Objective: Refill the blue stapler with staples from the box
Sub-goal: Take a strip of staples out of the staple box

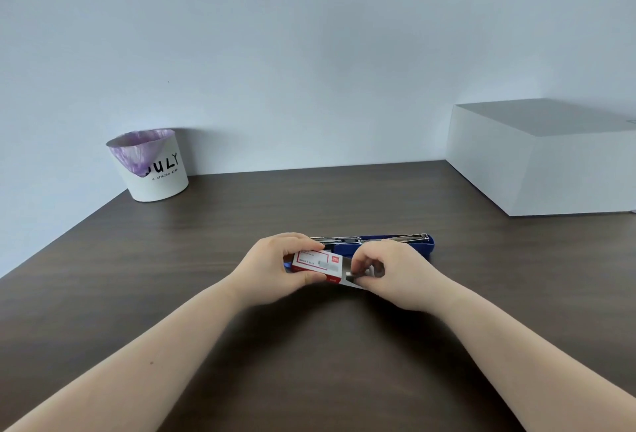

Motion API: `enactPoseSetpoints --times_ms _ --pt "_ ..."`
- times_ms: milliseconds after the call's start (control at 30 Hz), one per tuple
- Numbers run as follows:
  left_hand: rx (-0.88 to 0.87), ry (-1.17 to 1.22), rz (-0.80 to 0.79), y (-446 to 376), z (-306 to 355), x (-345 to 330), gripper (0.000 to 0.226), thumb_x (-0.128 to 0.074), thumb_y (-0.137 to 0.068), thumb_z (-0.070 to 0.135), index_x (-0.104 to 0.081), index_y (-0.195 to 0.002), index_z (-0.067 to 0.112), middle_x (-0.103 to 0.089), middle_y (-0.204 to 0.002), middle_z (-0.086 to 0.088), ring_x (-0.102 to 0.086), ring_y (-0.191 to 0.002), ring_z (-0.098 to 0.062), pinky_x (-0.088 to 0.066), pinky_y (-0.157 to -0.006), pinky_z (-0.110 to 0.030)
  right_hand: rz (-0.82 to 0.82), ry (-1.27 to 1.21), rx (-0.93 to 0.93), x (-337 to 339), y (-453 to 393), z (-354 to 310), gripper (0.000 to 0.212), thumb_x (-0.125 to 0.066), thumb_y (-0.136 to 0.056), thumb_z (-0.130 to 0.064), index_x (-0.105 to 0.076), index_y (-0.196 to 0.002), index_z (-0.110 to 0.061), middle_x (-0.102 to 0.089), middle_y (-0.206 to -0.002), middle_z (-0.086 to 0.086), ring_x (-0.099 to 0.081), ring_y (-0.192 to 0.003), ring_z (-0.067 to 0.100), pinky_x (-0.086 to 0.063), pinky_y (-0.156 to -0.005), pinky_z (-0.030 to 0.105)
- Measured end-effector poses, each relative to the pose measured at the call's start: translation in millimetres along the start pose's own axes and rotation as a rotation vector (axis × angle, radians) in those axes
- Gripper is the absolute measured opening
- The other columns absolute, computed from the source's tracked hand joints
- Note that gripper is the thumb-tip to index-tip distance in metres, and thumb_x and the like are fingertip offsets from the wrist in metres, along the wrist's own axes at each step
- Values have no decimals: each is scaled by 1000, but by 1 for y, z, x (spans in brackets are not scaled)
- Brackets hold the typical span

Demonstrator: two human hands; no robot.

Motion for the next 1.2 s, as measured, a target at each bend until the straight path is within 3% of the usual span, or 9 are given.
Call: enactPoseSetpoints --times_ms 67,167,233,300,433,700,867,967,1200 --pt "9 12 6 0 -1 1 50 -72 -64 48 -67 -109 27 -67 -105 14 -62 -96 -2 -50 -90 -21 112 -66 -7 10 1 0 22 -63 -84 -15 -66 -105 -22 -62 -84 -11 -51 -74 6 -43 -76 19" --pt "19 34 21 -1 -3 2 46 -75 -66 44 -67 -108 27 -66 -103 18 -62 -96 -1 -51 -89 -22 380 -312 -113 42 8 13 29 -58 -89 -8 -64 -112 -24 -61 -88 -11 -56 -76 3 -39 -70 -2" --pt "39 82 55 -1 -6 6 44 -78 -66 40 -67 -107 28 -66 -102 21 -62 -96 -1 -51 -89 -21 454 -591 -284 46 13 38 22 -55 -91 -5 -65 -104 -19 -63 -85 -6 -59 -69 6 -48 -63 5" --pt "68 144 95 0 -12 9 41 -79 -67 33 -67 -106 28 -67 -104 16 -62 -97 -2 -51 -90 -22 414 -803 -431 33 16 55 16 -54 -91 -3 -66 -97 -11 -64 -85 6 -60 -64 12 -51 -53 18" --pt "119 215 163 3 -20 14 37 -79 -68 30 -67 -104 30 -68 -105 11 -63 -98 -6 -50 -93 -24 254 -1004 -577 7 21 60 3 -59 -89 -3 -61 -88 -4 -67 -78 11 -54 -56 13 -46 -42 15" --pt "119 219 162 8 -16 9 38 -79 -67 31 -68 -103 30 -69 -105 11 -63 -97 -3 -50 -91 -20 113 -991 -538 -8 17 42 12 -67 -84 -7 -70 -95 -6 -71 -70 7 -53 -52 13 -44 -43 16" --pt "76 46 147 8 -7 7 41 -79 -64 40 -68 -103 34 -59 -94 33 -52 -96 -3 -40 -80 -5 88 -858 -520 -10 19 37 14 -68 -82 -6 -69 -96 -9 -68 -63 6 -52 -42 8 -42 -40 16" --pt "86 67 134 8 -6 3 41 -80 -63 39 -68 -102 34 -58 -91 32 -49 -98 -6 -40 -78 -3 119 -838 -513 -9 19 35 14 -68 -82 -3 -67 -96 -4 -66 -64 9 -51 -35 4 -41 -37 15" --pt "153 116 73 9 -13 -6 41 -82 -60 39 -67 -98 40 -61 -92 22 -51 -102 2 -40 -76 -1 109 -707 -503 -10 18 35 2 -66 -82 -5 -67 -81 -4 -67 -61 7 -52 -36 5 -41 -37 16"
Point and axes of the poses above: each hand's wrist, its own y-axis away from the middle knuckle, its own x-axis out of the back of the hand, z = x × y, the point moved 10 cm from there along -y, towards the middle knuckle
